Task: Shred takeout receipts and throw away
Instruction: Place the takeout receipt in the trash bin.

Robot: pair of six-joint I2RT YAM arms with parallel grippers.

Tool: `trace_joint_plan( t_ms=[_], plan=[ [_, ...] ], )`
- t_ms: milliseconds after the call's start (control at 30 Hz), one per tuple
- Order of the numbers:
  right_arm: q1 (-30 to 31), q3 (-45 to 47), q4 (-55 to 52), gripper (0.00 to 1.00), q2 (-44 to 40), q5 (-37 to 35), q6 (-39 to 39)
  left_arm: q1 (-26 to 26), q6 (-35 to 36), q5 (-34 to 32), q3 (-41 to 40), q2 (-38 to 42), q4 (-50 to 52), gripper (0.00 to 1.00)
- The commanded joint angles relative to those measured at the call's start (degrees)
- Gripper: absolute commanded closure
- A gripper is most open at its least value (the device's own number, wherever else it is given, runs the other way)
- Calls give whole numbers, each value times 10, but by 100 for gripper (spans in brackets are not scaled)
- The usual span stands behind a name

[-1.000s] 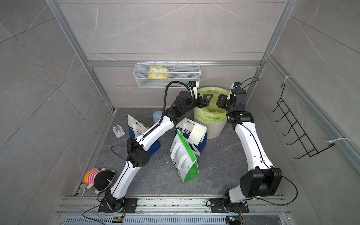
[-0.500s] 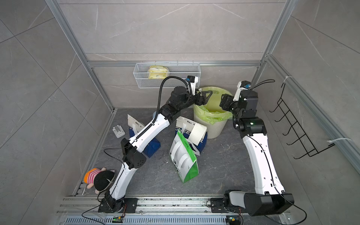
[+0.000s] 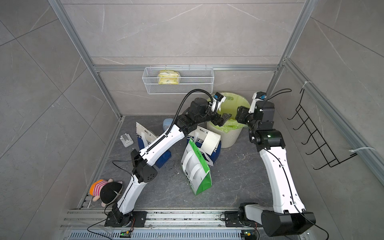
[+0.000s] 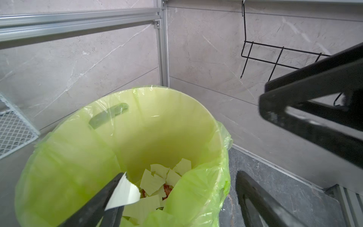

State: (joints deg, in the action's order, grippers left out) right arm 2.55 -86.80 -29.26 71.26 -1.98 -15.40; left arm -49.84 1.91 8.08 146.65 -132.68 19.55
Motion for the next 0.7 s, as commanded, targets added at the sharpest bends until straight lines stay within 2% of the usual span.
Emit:
trace_joint_plan(
  t_ms=[0, 167, 333, 500, 667],
  plan=[
    [-2, 7, -13, 37, -17, -28, 9, 4, 26, -31, 11, -3, 5, 9],
    [-2, 9, -23, 38, -26, -33, 9, 7, -11, -11, 12, 4, 1, 8],
    [-1, 17, -26, 38, -38, -23, 12, 7, -15, -6, 0, 22, 36, 8],
    [-2, 24, -27, 39, -44, -16, 12, 15, -52, 4, -24, 51, 65, 7],
    [-2, 29, -23, 40, -48, -11, 9, 17, -68, -8, -51, 80, 53, 7]
  ],
)
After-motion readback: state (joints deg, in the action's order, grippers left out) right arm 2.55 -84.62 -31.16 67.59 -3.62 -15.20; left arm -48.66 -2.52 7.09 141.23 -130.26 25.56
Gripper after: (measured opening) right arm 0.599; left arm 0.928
